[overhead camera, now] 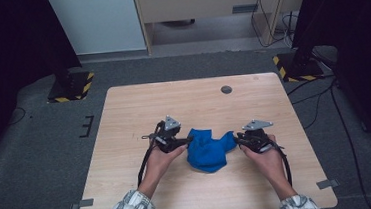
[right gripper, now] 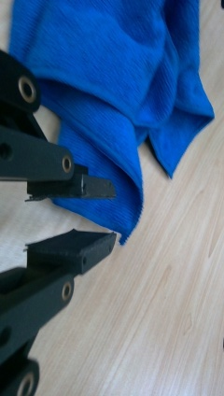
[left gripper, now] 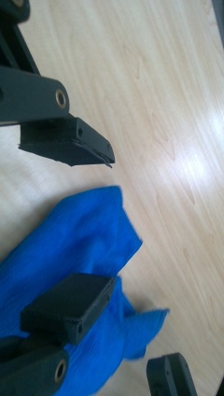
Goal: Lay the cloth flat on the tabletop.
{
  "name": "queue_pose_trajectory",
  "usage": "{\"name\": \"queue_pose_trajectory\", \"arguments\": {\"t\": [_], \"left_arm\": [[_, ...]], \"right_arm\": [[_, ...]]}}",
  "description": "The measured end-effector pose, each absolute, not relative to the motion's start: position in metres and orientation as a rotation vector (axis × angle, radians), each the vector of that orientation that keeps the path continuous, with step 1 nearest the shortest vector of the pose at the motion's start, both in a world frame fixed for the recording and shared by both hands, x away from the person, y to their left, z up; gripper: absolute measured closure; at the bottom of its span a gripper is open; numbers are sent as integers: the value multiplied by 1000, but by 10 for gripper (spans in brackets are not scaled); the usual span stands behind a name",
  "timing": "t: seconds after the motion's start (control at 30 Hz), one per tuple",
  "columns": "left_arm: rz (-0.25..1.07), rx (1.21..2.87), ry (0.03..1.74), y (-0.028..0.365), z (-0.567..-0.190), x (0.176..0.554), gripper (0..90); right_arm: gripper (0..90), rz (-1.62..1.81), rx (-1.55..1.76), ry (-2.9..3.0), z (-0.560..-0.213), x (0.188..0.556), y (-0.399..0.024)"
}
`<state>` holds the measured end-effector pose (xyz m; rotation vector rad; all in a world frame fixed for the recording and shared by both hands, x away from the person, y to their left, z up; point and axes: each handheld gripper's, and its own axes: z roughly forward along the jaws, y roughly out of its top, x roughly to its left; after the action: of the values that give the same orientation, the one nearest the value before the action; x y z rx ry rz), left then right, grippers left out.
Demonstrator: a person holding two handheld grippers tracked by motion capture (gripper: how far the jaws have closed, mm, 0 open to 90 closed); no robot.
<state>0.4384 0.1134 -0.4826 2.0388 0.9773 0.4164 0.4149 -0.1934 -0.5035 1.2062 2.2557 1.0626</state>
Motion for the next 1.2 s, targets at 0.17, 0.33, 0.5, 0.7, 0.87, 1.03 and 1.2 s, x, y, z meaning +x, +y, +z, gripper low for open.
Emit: {"name": "queue_pose_trajectory", "arguments": {"t": [0.17, 0.33, 0.5, 0.7, 0.87, 1.03, 1.2], "left_arm": [[417, 2056, 977, 105, -487, 451, 348], [397, 2088, 999, 93, -496, 461, 344], [391, 2123, 1014, 87, -507, 466, 326], [376, 2140, 1041, 88, -515, 469, 323], [368, 2150, 1067, 94, -522, 469, 353], [346, 2155, 1062, 95, -525, 467, 576], [316, 2161, 1032, 93, -522, 464, 839]], "right_arm": [[594, 1103, 1253, 2263, -506, 425, -189], [462, 1099, 1296, 2286, -511, 434, -181], [422, 1058, 1303, 2331, -520, 437, -172], [468, 998, 1270, 2368, -526, 438, -167], [598, 988, 1224, 2384, -526, 436, -164], [777, 1027, 1214, 2409, -526, 434, -164], [852, 1021, 1179, 2407, -525, 431, -160]]}}
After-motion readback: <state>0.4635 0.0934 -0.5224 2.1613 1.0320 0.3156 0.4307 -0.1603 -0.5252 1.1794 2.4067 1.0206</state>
